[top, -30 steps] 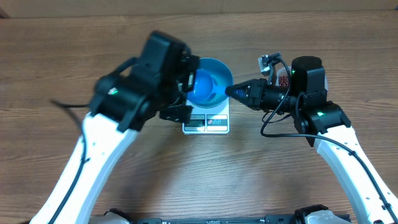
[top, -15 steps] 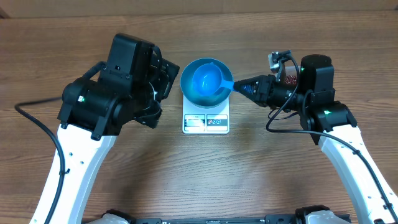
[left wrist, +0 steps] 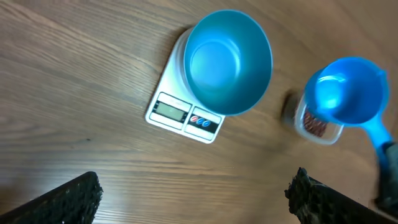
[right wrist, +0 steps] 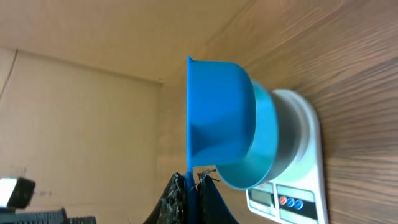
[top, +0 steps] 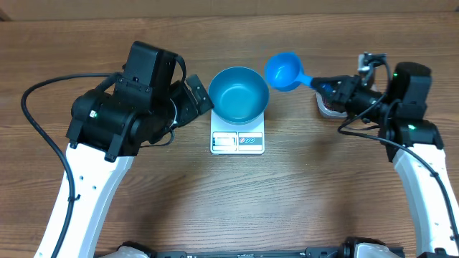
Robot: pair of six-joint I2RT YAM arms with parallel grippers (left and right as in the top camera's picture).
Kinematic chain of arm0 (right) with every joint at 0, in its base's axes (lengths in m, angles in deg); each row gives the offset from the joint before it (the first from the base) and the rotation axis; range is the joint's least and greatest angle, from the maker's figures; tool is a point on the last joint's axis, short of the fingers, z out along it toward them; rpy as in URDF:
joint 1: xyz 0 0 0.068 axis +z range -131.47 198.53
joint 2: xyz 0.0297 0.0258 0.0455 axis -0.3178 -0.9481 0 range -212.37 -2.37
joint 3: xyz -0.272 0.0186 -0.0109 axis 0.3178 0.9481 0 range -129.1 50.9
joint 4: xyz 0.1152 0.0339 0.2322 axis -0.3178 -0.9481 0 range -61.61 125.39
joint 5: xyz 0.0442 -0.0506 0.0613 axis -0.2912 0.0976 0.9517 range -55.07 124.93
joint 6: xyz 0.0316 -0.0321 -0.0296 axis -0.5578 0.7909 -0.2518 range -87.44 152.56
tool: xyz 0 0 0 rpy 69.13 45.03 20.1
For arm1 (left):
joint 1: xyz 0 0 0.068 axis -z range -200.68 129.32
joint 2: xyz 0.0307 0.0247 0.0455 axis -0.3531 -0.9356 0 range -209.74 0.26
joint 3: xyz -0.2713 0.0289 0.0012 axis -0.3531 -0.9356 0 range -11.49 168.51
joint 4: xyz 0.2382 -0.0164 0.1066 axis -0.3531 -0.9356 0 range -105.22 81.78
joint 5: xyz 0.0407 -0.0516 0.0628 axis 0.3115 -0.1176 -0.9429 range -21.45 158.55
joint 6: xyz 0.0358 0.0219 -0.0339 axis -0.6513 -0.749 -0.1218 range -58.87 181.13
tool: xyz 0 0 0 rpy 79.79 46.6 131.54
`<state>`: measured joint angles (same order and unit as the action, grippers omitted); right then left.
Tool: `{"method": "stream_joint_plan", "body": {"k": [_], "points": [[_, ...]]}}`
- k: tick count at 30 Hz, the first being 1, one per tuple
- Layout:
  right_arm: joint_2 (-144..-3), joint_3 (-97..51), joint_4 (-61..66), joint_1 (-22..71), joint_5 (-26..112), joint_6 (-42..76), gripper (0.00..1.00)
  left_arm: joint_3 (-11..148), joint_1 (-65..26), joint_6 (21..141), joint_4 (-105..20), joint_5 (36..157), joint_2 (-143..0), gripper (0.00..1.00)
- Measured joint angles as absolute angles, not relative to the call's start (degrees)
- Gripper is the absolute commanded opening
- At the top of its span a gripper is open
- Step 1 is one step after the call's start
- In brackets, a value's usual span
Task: Scoop item into bowl and weigh 150g on scale
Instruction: 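Carry the blue cup with the right gripper over the bean container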
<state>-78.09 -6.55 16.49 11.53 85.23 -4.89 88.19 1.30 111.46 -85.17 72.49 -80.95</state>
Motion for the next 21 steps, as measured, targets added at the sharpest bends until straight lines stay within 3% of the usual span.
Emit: {"method": "stream_joint_plan", "body": {"k": [13,21], "points": [[-70.27,-6.57,11.25,2.67,84.12,2.50,0.04,88.19,1.30,106.06,-86.24,72.34,-82.98,0.99],[-69.33,-11.31,-6.22,2.39,67.33,12.75,0.04,88.19,1.30,105.91,-86.24,72.32,-85.49,1.00]]}}
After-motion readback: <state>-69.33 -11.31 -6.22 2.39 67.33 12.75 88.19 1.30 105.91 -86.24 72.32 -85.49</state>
